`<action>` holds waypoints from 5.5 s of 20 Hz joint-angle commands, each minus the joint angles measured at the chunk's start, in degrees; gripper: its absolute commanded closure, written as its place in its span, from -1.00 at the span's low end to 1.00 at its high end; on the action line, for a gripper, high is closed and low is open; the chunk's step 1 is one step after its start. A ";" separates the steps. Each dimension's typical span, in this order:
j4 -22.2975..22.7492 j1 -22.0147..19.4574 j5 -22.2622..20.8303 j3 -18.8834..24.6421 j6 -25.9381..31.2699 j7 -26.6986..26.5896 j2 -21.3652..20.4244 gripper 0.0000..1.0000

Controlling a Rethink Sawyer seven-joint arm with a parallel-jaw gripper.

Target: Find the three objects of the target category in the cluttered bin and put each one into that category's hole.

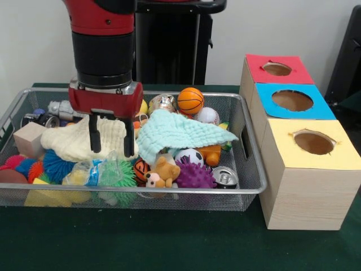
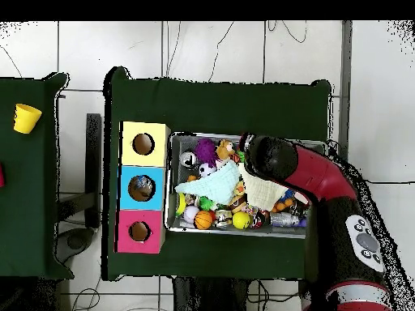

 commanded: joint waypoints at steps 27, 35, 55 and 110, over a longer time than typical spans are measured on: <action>9.63 -1.79 -2.41 3.41 -5.08 6.07 1.06 -1.00; 8.87 -0.20 -3.93 1.41 -6.94 5.89 2.56 -1.00; 3.44 0.06 -5.32 -1.41 -6.49 4.10 5.36 -1.00; 9.02 -1.85 -5.60 2.31 -2.84 1.91 -0.25 -1.00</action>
